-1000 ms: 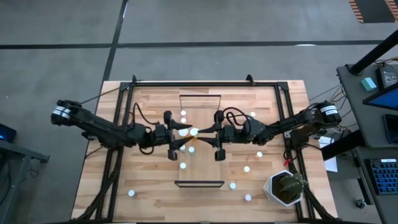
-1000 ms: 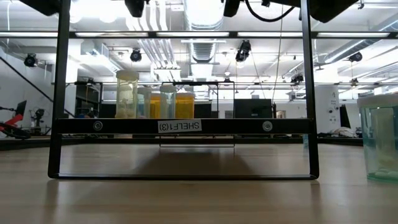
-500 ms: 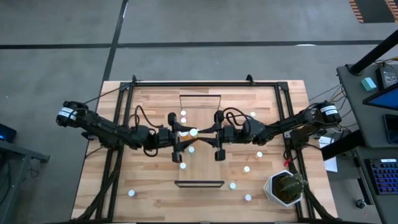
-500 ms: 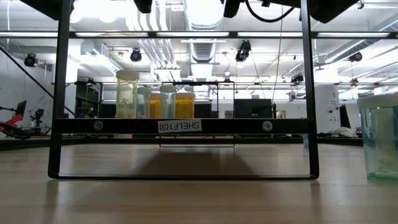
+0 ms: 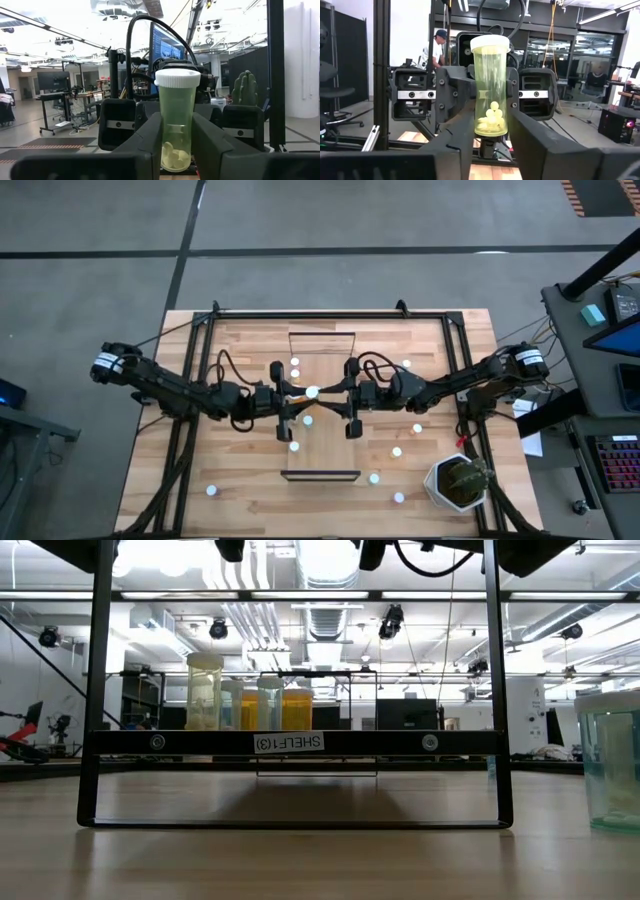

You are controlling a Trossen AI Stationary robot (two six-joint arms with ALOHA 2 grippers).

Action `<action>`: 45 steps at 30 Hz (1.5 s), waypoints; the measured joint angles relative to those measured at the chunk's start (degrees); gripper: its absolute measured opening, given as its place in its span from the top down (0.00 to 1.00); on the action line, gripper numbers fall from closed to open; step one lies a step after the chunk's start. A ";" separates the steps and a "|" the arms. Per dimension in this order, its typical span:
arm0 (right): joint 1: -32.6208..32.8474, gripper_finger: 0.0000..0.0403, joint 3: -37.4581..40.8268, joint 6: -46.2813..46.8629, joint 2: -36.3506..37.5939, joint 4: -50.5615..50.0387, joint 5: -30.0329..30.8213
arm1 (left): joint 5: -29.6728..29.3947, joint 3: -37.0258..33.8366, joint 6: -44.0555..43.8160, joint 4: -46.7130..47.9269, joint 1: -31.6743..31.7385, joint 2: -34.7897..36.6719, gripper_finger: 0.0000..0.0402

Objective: Pick and place medicine bottles onto shelf by color
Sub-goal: Adjust the yellow pill bottle on the shelf

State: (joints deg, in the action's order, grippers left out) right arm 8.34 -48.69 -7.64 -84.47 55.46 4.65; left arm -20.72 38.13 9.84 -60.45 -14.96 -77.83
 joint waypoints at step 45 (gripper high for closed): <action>0.02 0.50 -29.07 -0.07 -0.02 -57.21 2.95 | -5.92 -0.24 0.40 24.95 -0.42 8.64 0.81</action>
State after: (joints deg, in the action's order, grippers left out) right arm 8.36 -77.76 -7.70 -84.49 -1.75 7.60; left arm -26.64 37.89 10.24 -35.50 -15.38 -69.19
